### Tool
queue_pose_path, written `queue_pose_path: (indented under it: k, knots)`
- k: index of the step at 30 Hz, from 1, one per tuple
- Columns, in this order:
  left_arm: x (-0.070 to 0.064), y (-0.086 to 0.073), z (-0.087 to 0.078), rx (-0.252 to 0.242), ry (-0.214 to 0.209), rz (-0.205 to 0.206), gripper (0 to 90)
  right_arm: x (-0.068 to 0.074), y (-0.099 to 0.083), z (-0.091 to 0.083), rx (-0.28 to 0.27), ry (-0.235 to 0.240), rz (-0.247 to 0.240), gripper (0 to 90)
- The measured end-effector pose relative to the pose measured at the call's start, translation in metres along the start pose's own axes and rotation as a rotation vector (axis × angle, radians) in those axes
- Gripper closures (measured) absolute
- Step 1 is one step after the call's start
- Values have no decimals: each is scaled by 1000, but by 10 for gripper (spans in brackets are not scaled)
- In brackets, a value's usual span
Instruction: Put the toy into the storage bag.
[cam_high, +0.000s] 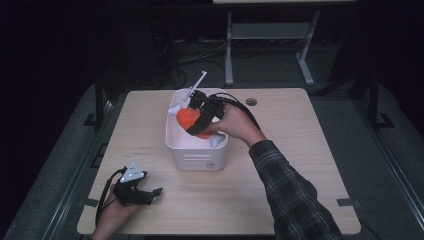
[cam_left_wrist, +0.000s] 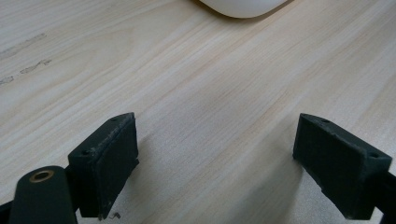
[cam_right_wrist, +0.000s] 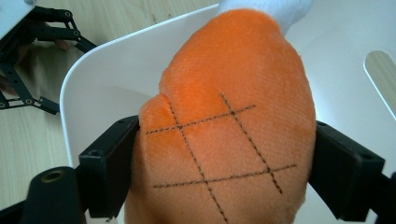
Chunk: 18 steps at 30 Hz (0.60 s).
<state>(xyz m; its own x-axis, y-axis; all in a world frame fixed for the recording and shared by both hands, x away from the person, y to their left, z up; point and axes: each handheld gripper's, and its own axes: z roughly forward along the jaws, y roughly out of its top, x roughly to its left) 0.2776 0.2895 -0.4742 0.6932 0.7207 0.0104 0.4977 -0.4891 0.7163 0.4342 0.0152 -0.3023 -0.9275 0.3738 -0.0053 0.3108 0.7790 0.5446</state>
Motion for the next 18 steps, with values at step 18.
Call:
queue_pose_path:
  k: [18]
  knots:
    - [0,0,0,0,0,0,130,1,-3,5,25,19,5,135]
